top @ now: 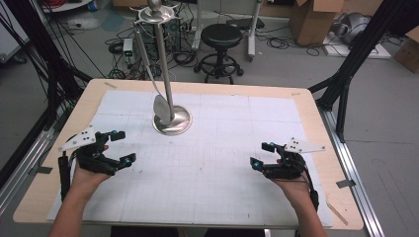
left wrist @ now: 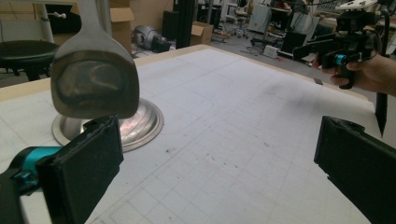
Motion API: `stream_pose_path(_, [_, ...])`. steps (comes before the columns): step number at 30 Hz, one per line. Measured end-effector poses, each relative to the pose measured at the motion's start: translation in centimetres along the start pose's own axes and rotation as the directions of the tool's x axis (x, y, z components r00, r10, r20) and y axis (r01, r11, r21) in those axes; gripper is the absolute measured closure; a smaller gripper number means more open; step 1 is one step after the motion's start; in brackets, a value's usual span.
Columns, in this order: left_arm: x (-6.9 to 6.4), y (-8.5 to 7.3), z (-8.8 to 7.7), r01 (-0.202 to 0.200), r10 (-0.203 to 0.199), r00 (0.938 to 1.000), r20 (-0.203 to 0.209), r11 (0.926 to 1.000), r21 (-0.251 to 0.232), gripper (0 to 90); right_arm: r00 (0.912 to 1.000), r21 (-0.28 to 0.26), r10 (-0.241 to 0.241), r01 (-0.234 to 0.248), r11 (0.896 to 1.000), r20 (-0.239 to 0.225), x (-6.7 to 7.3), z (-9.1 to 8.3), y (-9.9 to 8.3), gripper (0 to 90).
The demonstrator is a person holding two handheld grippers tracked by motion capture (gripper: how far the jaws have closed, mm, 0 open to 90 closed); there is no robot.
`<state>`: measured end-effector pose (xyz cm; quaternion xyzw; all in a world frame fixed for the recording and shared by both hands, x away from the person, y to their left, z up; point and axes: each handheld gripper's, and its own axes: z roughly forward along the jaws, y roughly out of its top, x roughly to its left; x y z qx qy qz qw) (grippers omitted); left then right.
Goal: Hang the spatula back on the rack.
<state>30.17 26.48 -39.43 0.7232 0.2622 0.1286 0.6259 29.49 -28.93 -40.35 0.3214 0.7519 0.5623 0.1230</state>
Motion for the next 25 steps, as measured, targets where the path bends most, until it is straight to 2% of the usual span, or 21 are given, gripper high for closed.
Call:
stream_pose_path(16, [0.02, -0.2, 0.35, 0.004, -0.004, 0.9999, 0.014, 0.9999, 0.01, 1.6, 0.9999, 0.007, -0.007, 0.007, 1.0, -0.007, 0.18, 0.07, 0.01, 20.7])
stream_pose_path(19, [0.23, -0.29, 0.31, 0.025, -0.025, 0.9992, 0.031, 0.9996, -0.01, 1.6, 0.9999, 0.012, -0.004, 0.004, 1.0, -0.011, 0.19, 0.11, 0.0, 20.8])
stream_pose_path(25, [0.29, -0.47, 0.42, 0.029, -0.03, 0.9989, 0.036, 0.9996, 0.005, 1.6, 0.9996, 0.018, -0.021, 0.021, 1.0, -0.02, 0.42, 0.29, 0.21, 20.8])
